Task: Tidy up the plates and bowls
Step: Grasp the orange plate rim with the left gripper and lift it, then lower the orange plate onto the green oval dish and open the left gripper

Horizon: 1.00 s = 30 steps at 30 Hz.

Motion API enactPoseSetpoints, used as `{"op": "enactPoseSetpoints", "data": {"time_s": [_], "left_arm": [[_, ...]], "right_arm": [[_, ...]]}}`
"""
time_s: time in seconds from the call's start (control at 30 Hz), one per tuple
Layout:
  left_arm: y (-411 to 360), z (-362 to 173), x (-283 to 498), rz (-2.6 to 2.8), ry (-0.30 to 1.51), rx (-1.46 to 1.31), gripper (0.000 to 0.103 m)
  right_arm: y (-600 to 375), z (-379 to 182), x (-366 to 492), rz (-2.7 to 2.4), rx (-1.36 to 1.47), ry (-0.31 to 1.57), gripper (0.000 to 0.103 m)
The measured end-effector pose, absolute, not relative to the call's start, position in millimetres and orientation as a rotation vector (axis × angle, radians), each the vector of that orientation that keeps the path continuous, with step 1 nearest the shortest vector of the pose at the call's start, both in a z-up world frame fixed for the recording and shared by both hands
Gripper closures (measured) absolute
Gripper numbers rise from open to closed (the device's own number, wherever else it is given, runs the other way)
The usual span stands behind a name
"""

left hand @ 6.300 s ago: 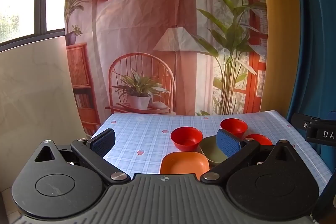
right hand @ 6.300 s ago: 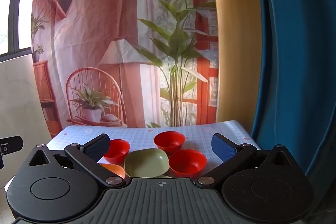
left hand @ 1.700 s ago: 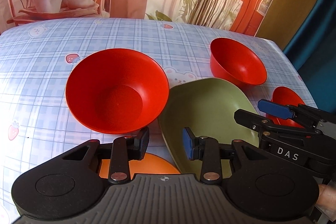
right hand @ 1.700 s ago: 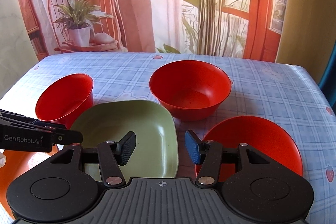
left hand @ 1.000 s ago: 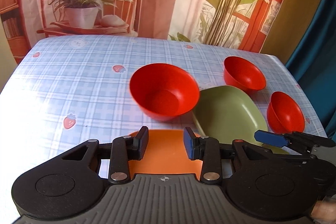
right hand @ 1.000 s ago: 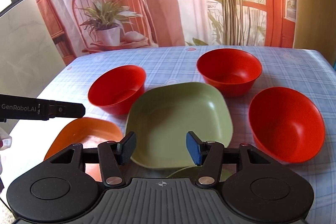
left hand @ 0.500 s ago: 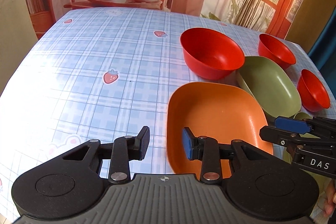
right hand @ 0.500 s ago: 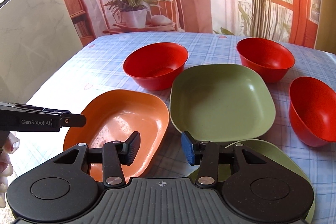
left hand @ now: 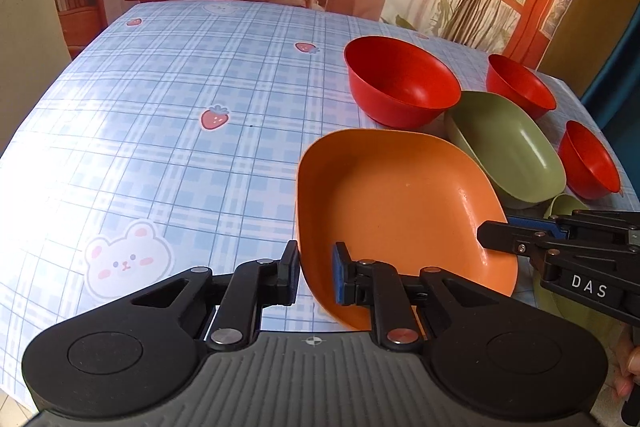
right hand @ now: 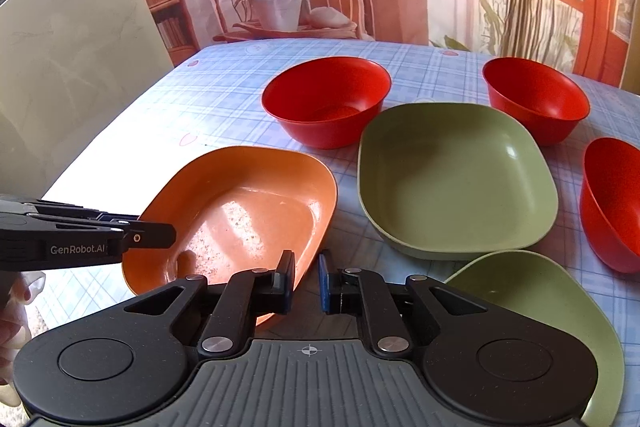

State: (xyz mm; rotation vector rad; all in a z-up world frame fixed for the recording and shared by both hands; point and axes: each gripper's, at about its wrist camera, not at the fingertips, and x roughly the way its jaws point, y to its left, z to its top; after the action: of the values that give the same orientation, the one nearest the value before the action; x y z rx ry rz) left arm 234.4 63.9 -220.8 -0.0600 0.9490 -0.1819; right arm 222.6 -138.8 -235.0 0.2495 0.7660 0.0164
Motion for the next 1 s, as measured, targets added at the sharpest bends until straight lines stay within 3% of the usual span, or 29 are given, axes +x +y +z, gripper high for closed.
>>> {"op": "enactPoseSetpoints", "data": {"time_s": [0.3,1.0], "left_arm": [[68.9,-204.3,220.4,-0.188,0.949,-0.123,0.085],[-27.3,-208.7,259.2,-0.311,0.939,-0.049,0.085]], "right_arm": [[-128.4,-214.7,215.7,0.030,0.206,0.717,0.091],[-212.0,-212.5,186.4,-0.133,0.210,0.640,0.091]]}}
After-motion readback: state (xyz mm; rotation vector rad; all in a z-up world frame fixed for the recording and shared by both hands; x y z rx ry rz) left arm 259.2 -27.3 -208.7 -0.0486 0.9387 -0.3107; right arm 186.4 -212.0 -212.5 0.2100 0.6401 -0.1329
